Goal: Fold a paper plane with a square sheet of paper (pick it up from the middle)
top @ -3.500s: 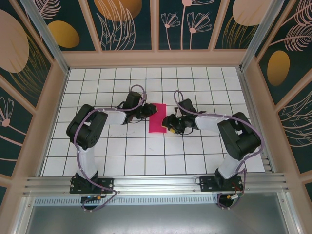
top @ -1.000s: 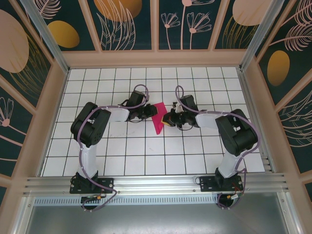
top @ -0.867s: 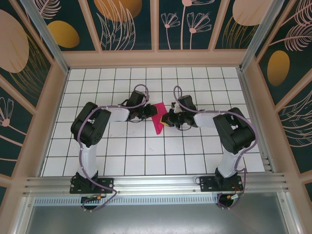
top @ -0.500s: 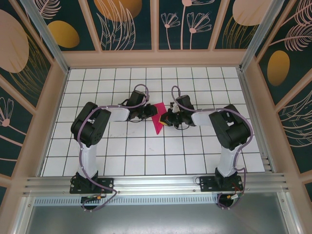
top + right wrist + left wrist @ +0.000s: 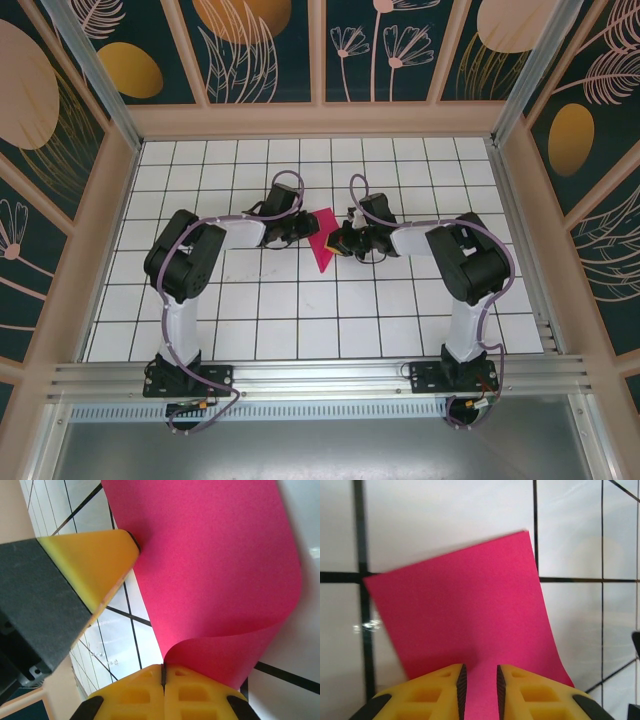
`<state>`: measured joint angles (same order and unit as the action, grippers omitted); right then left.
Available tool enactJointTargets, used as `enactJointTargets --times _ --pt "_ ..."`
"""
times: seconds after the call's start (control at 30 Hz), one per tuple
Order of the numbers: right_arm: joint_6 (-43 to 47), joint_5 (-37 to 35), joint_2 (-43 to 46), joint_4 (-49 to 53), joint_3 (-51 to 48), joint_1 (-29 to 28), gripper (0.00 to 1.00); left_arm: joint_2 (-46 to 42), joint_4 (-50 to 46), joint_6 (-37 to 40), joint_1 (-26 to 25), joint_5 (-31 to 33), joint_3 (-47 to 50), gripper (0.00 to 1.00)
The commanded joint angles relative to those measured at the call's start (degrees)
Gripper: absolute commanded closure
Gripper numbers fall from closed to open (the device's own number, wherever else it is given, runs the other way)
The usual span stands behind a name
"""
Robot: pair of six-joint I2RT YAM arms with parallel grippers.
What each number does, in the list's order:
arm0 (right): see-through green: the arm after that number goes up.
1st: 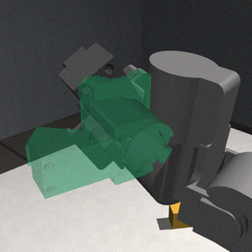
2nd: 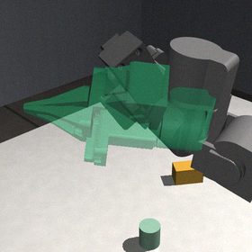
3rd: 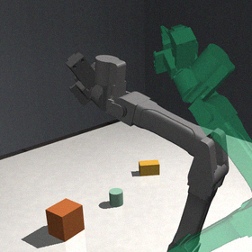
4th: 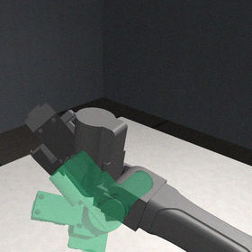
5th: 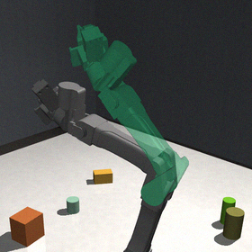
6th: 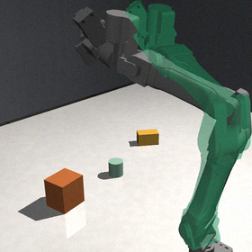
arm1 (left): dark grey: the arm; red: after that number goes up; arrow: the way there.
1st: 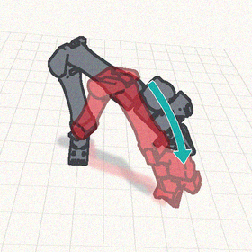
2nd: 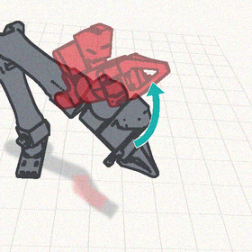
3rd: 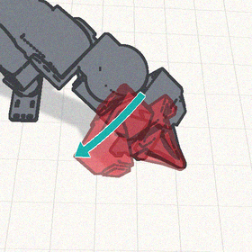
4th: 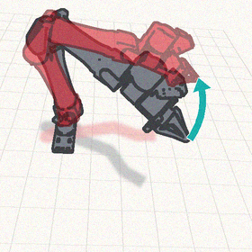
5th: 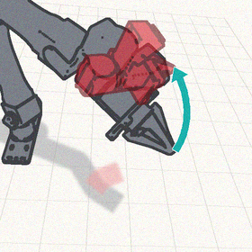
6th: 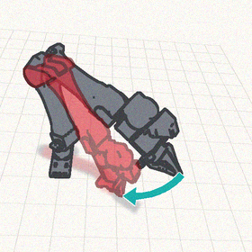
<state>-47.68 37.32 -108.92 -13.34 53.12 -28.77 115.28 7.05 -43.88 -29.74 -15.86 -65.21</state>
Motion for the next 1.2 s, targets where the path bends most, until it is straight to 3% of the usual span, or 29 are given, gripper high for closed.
enactJointTargets --times 0.0,0.2,0.4,1.17 --pt "1.64 -0.85 -0.70 -0.67 1.15 -0.41 1.00 -2.31 -2.37 1.16 0.10 6.25 -0.31 0.76" --pt "1.94 -0.50 -0.77 -0.85 1.27 -0.48 1.00 0.78 -3.70 1.03 0.03 6.29 -0.62 0.85" --pt "1.18 -0.19 -1.32 -2.83 1.37 -0.67 1.00 2.10 -4.29 1.37 0.10 4.87 -0.80 0.87" --pt "1.50 -0.51 -4.49 -3.32 3.75 -1.37 1.00 3.06 -4.68 2.22 0.03 3.17 -0.97 0.88"
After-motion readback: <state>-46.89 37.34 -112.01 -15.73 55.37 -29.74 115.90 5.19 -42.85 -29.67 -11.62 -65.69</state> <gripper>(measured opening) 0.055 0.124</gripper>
